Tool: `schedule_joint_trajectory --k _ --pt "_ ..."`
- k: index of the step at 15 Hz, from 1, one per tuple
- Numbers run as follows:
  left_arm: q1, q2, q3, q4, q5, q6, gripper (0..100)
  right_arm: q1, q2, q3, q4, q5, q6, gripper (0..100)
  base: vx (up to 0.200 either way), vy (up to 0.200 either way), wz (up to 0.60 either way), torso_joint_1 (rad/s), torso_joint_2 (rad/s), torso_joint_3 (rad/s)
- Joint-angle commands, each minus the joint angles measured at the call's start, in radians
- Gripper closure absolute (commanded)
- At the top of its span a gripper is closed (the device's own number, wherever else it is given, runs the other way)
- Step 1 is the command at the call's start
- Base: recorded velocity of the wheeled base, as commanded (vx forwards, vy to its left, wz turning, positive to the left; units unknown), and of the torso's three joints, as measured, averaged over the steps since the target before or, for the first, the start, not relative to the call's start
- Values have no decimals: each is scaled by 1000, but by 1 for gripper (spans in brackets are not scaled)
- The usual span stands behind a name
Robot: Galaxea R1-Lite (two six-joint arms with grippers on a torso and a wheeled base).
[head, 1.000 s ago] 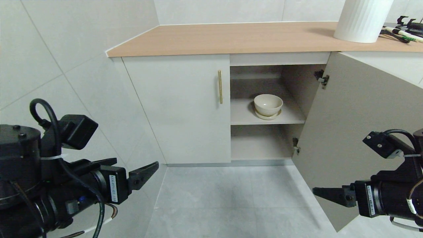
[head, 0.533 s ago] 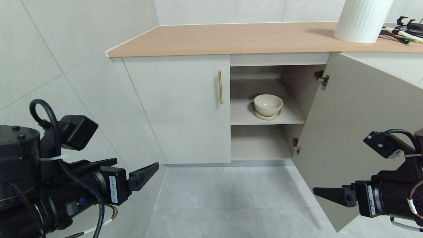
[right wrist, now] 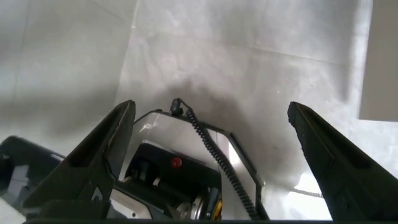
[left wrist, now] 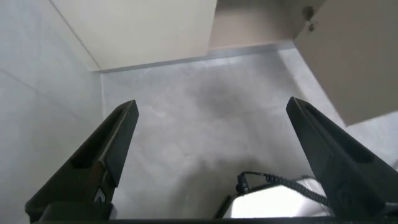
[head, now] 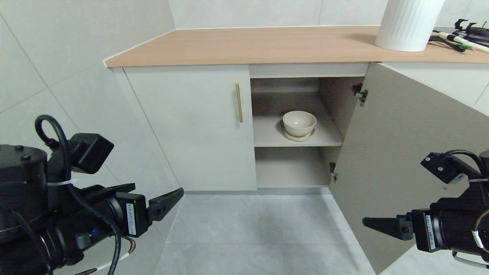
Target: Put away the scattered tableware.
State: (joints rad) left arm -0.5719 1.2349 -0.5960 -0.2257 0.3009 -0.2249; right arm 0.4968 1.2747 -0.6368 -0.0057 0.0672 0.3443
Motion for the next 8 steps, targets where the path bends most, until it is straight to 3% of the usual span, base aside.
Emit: schedule_joint_trajectory --k 1,4,6,8 --pt "0 1 1 -1 0 -1 0 0 -1 0 7 0 -1 0 0 -200 0 12 -2 2" --pt "0 1 1 -1 1 -1 0 0 -9 -3 82 -1 -27 0 0 -200 0 1 1 1" --pt "0 1 1 -1 1 -1 0 0 -80 23 128 3 -137 0 0 -200 0 2 5 7" --pt "0 5 1 -1 0 -1 0 0 -230 71 153 111 -292 0 0 0 0 0 0 0"
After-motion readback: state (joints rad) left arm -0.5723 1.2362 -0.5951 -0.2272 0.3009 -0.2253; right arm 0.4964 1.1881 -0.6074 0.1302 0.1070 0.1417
